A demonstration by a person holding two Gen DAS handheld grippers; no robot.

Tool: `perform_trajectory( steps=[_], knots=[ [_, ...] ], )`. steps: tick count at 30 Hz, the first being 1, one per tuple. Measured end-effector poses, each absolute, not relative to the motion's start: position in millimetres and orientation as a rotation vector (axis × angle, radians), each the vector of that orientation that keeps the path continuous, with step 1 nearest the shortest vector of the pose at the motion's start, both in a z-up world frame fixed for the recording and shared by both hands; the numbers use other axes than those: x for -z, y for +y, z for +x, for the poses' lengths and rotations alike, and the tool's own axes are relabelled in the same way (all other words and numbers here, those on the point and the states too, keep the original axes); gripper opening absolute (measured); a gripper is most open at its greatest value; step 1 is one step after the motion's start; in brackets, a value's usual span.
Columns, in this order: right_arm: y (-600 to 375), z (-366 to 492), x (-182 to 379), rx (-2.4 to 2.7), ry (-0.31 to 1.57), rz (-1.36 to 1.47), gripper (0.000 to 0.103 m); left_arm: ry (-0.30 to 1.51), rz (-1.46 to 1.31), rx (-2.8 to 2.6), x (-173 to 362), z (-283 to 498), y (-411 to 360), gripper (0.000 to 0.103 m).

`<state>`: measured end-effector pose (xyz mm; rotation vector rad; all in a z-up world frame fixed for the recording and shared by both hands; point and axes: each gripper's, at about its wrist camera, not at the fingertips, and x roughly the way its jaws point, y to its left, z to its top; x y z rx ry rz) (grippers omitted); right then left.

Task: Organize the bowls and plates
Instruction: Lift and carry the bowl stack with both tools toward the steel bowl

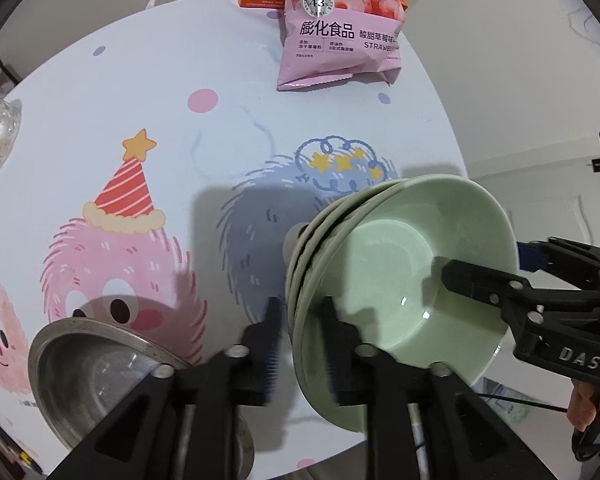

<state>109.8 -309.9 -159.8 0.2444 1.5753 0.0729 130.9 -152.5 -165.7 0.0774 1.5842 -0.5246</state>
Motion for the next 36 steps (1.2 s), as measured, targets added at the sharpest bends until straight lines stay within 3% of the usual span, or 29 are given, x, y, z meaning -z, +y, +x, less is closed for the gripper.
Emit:
perform_trajectory(
  steps=[1, 2, 6, 8, 9, 10, 12, 17, 23, 36],
  knots=[
    [-312.8, 108.9, 163.5, -0.07, 1.584, 0.257, 0.064, 1.592, 0.096, 0.509, 168.6, 130.9, -153.9, 0.061],
    [-316.8, 107.4, 170.4, -0.076, 1.605, 0.291, 0.064, 1.598, 0.109, 0.498, 171.4, 131.4, -155.7, 0.069],
    [-334.1, 98.0, 196.8, -0.109, 1.619, 0.534, 0.064, 1.6, 0.118, 0.509, 179.1, 128.9, -158.5, 0.085],
    [-341.6, 91.4, 211.1, -0.151, 1.614, 0.687, 0.059, 1.616, 0.095, 0.521, 182.7, 128.7, -157.8, 0.086],
    [-343.2, 89.9, 212.0, -0.183, 1.597, 0.742, 0.04, 1.624, 0.081, 0.536, 183.8, 128.7, -157.6, 0.084],
    [-342.3, 89.7, 209.6, -0.22, 1.579, 0.774, 0.031, 1.629, 0.043, 0.559, 184.9, 128.9, -156.7, 0.077],
    [-333.7, 92.7, 201.0, -0.224, 1.583, 0.667, 0.03, 1.665, -0.06, 0.616, 187.6, 131.8, -156.5, 0.057],
    [-314.9, 97.4, 189.2, -0.239, 1.609, 0.458, 0.025, 1.674, -0.045, 0.646, 186.6, 134.6, -159.7, 0.054],
    [-302.7, 97.4, 185.2, -0.234, 1.609, 0.317, 0.024, 1.66, -0.086, 0.676, 181.9, 140.7, -142.1, 0.031],
    [-297.0, 106.7, 182.7, -0.215, 1.654, 0.327, 0.025, 1.645, 0.047, 0.632, 171.5, 137.0, -148.6, 0.022]
  ],
)
